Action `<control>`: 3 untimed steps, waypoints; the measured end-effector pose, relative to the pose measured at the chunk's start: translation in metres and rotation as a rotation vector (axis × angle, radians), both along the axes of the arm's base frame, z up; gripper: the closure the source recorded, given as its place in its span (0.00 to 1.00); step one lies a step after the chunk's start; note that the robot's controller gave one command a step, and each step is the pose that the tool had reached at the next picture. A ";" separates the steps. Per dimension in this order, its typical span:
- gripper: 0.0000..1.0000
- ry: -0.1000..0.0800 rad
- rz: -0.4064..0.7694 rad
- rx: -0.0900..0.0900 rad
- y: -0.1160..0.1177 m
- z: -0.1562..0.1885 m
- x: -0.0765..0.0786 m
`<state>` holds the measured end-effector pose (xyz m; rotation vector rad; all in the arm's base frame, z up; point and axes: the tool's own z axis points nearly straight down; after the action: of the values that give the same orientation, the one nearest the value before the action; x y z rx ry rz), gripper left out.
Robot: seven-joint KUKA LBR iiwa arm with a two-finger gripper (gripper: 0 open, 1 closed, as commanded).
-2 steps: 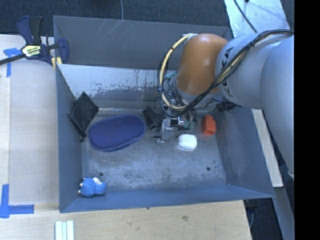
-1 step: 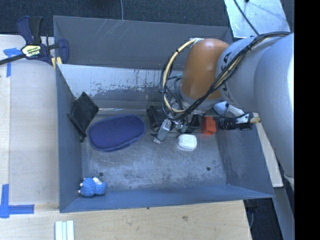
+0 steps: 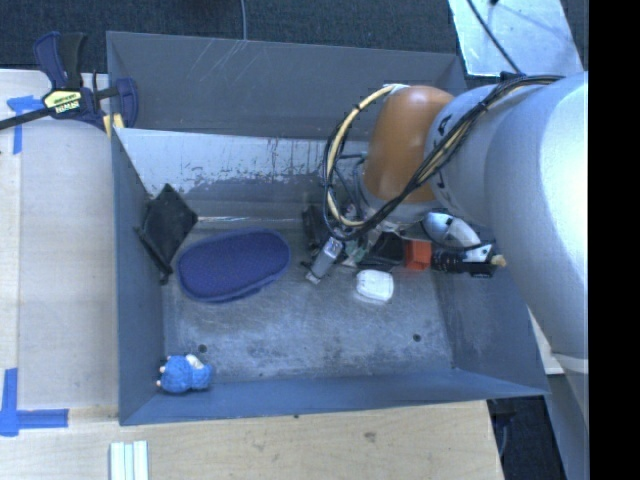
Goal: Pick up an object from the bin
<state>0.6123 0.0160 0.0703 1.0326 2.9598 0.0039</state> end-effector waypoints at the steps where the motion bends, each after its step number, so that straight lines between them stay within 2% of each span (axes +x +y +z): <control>1: 0.00 0.001 -0.103 0.000 -0.030 0.001 -0.020; 2: 1.00 -0.004 -0.100 -0.001 -0.030 0.002 -0.018; 3: 1.00 0.006 -0.097 0.000 -0.031 0.054 -0.018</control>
Offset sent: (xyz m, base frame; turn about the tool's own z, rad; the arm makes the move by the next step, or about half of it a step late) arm -0.0212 -0.0293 -0.0003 0.1046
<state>0.5941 -0.0152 0.1242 1.1776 2.9112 -0.0003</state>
